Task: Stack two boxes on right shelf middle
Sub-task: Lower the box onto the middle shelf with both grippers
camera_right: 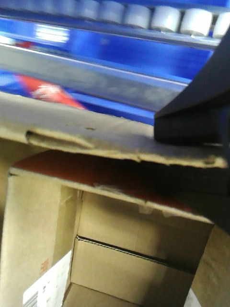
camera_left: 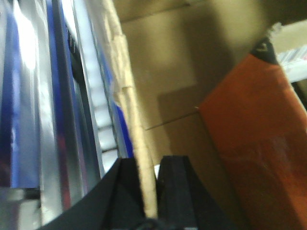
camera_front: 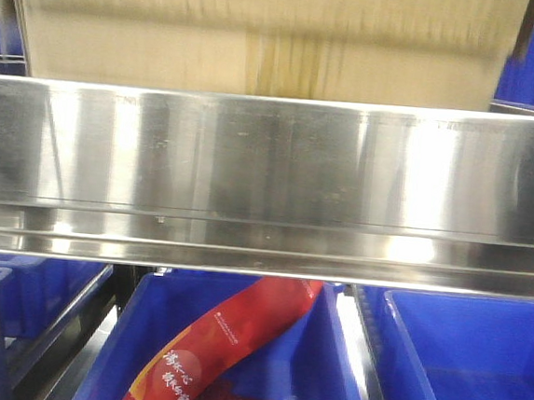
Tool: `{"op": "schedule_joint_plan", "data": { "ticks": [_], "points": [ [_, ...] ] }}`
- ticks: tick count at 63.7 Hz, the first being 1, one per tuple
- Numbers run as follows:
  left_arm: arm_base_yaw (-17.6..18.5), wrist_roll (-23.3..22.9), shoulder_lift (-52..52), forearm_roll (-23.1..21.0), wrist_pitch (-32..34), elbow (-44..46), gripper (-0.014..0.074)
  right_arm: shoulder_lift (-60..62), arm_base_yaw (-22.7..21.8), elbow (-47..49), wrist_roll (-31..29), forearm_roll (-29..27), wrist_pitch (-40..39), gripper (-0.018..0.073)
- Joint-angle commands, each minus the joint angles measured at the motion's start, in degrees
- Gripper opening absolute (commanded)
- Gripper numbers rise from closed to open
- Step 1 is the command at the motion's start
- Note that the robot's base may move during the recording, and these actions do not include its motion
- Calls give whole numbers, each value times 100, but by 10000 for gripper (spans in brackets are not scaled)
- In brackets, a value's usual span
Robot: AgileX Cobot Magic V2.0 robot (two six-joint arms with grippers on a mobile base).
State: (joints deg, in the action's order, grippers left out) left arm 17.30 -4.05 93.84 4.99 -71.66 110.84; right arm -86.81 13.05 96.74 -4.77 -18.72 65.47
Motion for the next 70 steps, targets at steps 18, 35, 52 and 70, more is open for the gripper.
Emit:
{"op": "schedule_joint_plan", "data": {
  "ticks": [18, 35, 52, 70],
  "points": [
    [3, 88, -93, 165, 170, 82, 559, 106, -38, 40, -3, -124, -285, 510],
    [3, 73, -614, 3, 170, 82, 444, 563, -38, 40, -3, -52, -372, 568],
    [3, 73, -1503, -217, 170, -236, 366, 1340, -38, -122, -76, 2, -293, 312],
    [3, -61, -3281, -217, 1229, -2903, -46, 2505, -38, -2009, -511, 114, -1242, -155]
  ]
}}
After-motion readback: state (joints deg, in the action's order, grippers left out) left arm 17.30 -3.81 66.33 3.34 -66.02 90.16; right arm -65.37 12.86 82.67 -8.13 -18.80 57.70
